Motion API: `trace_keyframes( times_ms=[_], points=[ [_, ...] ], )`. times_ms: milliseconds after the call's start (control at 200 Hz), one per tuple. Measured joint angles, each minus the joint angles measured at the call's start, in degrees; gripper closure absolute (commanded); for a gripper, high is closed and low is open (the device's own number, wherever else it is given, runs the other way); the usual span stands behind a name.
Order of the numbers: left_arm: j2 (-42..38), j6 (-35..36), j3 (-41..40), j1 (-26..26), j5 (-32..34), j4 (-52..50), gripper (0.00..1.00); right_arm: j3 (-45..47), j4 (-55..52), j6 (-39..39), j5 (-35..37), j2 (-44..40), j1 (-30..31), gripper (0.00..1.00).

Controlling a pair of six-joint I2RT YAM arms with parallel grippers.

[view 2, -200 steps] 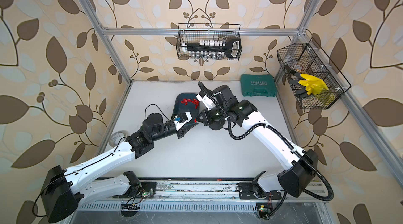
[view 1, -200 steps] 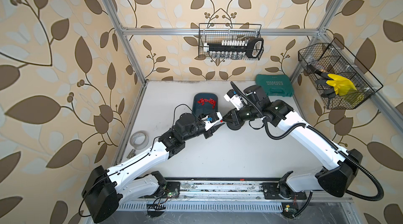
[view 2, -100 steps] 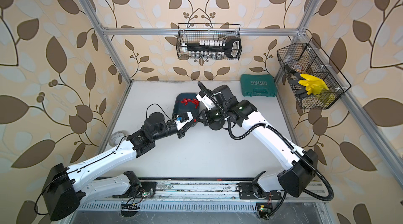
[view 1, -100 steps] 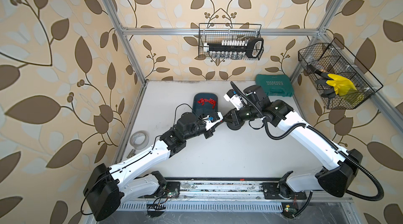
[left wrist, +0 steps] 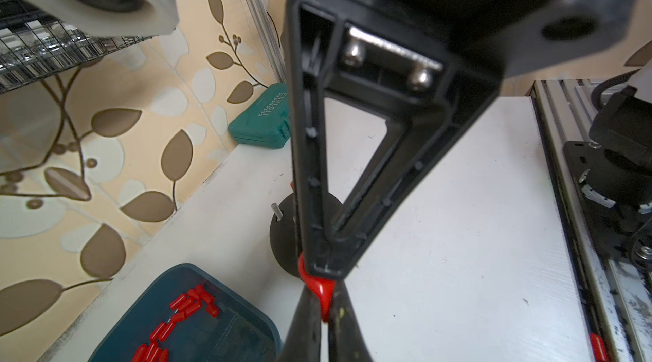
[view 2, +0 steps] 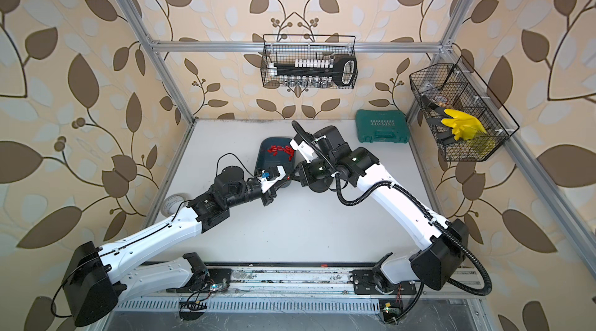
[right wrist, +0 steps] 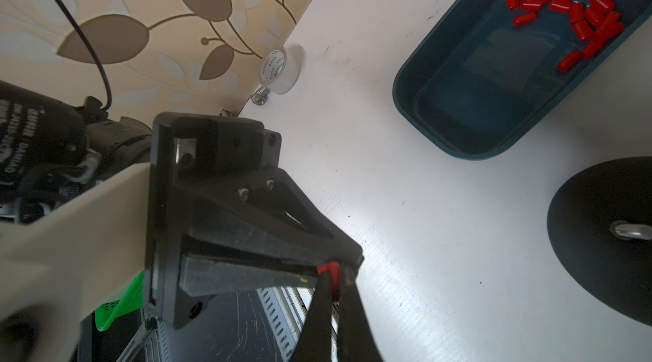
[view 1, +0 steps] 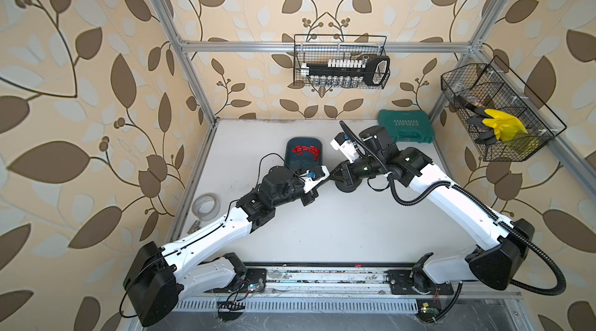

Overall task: Cover the protruding screws with screw protection sleeves
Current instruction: Pick up the screw protection sleeve from the storage box.

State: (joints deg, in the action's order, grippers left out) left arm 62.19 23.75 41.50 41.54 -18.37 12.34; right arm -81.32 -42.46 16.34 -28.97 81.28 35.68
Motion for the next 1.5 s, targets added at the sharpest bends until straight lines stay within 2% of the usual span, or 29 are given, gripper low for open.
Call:
trace_keyframes(
  times_ms=[120,185,280,305,355,470,615,735,795,1025,1185,1499],
  points=[
    [0.2,-0.2,0.0,0.0,0.0,-0.5,0.88,0.0,0.0,0.1,-0.1,0.4,0.0,0.93],
    [0.2,-0.3,0.0,0.0,0.0,-0.5,0.81,0.0,0.0,0.2,-0.2,0.5,0.0,0.94],
    [0.2,-0.3,0.0,0.0,-0.1,-0.4,0.80,0.0,0.2,0.3,-0.4,0.6,0.1,0.95],
    [0.3,-0.3,0.0,0.0,-0.2,-0.3,0.76,0.0,0.2,0.3,-0.4,0.6,0.1,0.95],
    [0.3,-0.4,0.0,0.0,-0.3,-0.1,0.76,0.0,0.2,0.4,-0.6,0.7,0.3,0.95],
    [0.3,-0.6,0.0,0.0,-0.6,0.0,0.80,0.0,0.0,0.5,-1.0,1.1,0.5,0.95],
    [0.3,-0.7,0.0,-0.4,-0.6,-0.8,0.92,0.0,0.1,0.5,-1.0,1.2,0.5,0.95],
    [0.3,-1.1,0.0,-0.4,-0.6,-1.7,0.93,0.0,0.0,0.5,-0.9,1.2,0.5,0.95],
    [0.3,-1.2,0.0,-0.4,-0.6,-1.7,0.98,-0.1,0.0,0.5,-0.9,1.2,0.5,0.95],
    [0.3,-1.2,0.0,-0.4,-0.6,-1.8,0.98,-0.1,0.0,0.5,-0.8,1.2,0.5,0.95],
    [0.3,-1.2,0.0,-0.4,-0.7,-1.8,0.99,-0.1,0.1,0.5,-0.9,1.2,0.5,0.86],
    [0.5,-1.2,0.1,-0.3,-1.2,-1.7,0.97,-0.1,0.7,0.5,-1.0,1.2,0.5,0.87]
  ],
)
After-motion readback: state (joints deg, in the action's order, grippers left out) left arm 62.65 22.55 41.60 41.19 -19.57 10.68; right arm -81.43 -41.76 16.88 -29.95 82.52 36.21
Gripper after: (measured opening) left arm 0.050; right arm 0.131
